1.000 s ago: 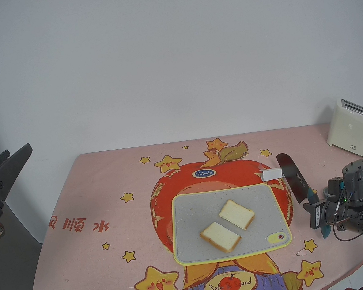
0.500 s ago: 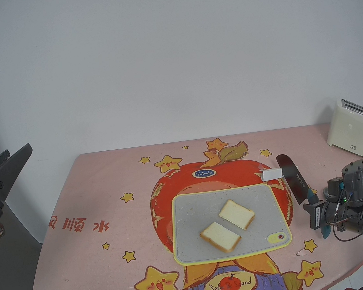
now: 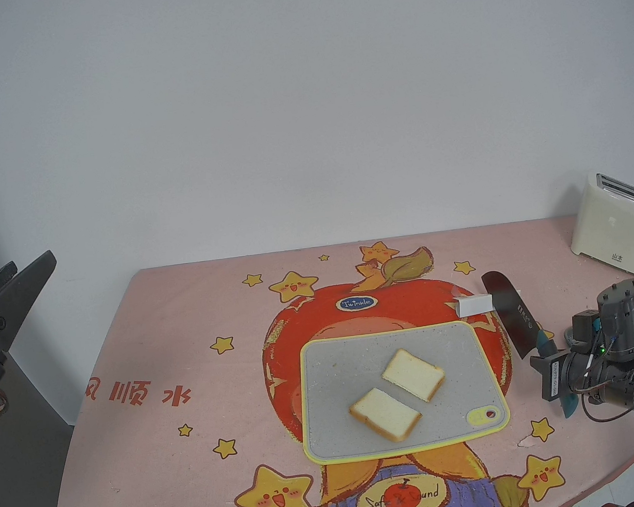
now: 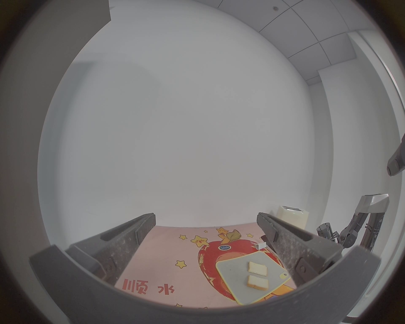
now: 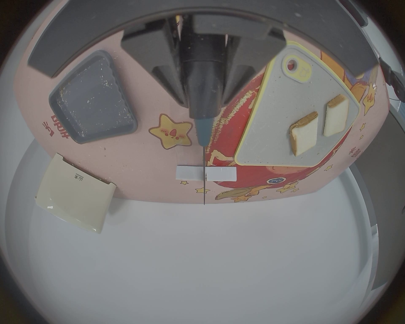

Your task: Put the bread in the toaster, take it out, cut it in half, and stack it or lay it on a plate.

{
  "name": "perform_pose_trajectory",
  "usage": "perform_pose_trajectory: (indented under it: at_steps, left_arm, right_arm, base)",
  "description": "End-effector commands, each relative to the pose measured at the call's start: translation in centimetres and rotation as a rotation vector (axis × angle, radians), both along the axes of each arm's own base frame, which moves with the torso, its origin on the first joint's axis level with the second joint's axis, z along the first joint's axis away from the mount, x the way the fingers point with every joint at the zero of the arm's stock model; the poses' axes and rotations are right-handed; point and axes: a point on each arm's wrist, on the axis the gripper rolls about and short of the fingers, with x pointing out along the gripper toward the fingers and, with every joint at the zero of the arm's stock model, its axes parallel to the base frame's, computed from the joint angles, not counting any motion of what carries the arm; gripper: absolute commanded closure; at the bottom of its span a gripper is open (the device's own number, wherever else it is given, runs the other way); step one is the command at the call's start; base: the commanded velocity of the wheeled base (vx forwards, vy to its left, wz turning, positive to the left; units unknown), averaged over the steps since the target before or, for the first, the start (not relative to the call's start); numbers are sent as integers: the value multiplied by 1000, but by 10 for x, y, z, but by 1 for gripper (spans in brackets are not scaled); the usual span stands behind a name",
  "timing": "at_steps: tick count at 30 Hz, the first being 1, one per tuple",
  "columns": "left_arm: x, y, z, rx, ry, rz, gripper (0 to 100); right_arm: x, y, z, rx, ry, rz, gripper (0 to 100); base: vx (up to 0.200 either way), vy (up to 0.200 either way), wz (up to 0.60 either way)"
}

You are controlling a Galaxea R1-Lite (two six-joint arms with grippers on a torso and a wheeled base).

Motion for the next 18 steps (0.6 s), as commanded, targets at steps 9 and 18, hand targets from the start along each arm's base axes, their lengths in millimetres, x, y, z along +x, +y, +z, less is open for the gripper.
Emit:
perform_pose_trajectory:
  at_steps: [9, 18]
  left_arm:
    - [0, 0, 0, 1, 2, 0, 0]
    - [0, 0, -1, 1, 4, 0, 0]
  right_arm:
    - [-1, 0, 2, 5, -7, 4, 0]
    - [0, 1, 7, 14, -34, 4, 0]
  base:
    - [0, 0, 0]
    - [0, 0, 0]
